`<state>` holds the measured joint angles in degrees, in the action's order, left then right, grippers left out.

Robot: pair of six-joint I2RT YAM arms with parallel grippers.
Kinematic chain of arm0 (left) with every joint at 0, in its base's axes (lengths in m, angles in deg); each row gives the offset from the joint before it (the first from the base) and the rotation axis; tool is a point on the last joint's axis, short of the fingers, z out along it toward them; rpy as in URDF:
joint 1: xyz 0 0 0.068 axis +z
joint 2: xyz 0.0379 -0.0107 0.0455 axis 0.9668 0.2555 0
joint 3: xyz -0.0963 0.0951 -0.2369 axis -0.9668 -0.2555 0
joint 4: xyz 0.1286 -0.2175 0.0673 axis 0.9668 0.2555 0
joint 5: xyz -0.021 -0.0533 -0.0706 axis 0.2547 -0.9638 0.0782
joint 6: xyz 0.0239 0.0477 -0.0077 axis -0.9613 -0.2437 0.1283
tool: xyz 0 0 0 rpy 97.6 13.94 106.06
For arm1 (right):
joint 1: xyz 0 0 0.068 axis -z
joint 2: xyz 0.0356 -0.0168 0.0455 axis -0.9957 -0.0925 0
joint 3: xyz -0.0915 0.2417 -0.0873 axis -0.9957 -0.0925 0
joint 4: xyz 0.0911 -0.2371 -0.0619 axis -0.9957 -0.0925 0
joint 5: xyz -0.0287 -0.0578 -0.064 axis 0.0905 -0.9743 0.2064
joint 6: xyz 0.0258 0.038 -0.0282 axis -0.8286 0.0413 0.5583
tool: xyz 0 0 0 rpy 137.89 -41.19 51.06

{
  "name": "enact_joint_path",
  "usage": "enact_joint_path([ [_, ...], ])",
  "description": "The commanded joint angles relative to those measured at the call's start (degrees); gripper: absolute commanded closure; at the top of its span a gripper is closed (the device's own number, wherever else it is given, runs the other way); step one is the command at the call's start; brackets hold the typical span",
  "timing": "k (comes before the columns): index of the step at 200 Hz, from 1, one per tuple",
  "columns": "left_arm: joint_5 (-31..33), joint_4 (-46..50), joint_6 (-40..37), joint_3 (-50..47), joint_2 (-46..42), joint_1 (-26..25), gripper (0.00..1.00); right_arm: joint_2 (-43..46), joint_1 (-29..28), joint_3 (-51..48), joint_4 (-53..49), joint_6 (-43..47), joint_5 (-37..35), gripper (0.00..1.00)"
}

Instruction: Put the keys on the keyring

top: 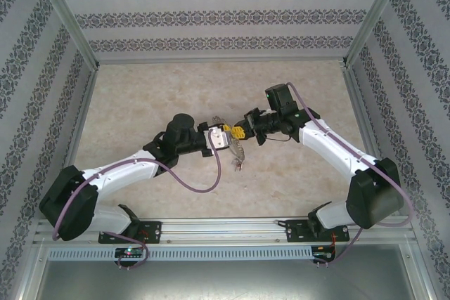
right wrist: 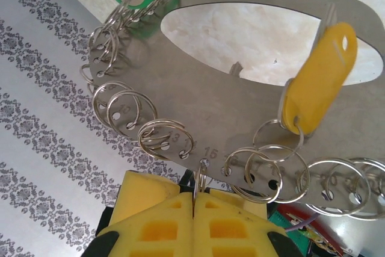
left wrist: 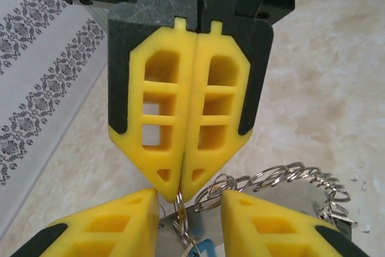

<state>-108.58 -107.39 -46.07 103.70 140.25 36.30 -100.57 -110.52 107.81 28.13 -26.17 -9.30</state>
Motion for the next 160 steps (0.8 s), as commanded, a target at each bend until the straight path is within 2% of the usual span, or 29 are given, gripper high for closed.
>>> enact_joint_path([
  [1,-2.0,-3.1,3.0,0.5,-1.4,0.5,0.70,1.8,-1.1,-1.0,3.8,-2.2,0.3,1.00],
  [26,-0.2,-3.4,3.3,-0.1,-1.4,0.4,0.77,2.2,-1.4,-1.6,4.9,-3.3,0.0,1.00],
  [59,1.6,-3.5,3.6,-1.2,-1.5,0.5,0.71,3.0,-1.6,-2.2,5.6,-4.7,-0.6,1.00],
  [110,3.0,-5.1,4.4,-2.5,-0.2,0.6,0.72,2.4,-2.6,-2.1,7.0,-6.0,-0.9,1.00],
  [121,2.8,-4.9,4.5,-2.3,0.2,0.6,0.76,2.2,-2.7,-2.1,7.3,-6.1,-1.0,1.00],
  [148,3.0,-4.6,4.3,-1.8,0.9,0.6,0.95,1.6,-3.1,-1.7,8.0,-6.6,-1.0,1.00],
  [160,3.1,-4.3,4.1,-1.7,0.8,0.6,1.00,1.6,-3.2,-1.7,8.2,-6.8,-1.0,1.00],
])
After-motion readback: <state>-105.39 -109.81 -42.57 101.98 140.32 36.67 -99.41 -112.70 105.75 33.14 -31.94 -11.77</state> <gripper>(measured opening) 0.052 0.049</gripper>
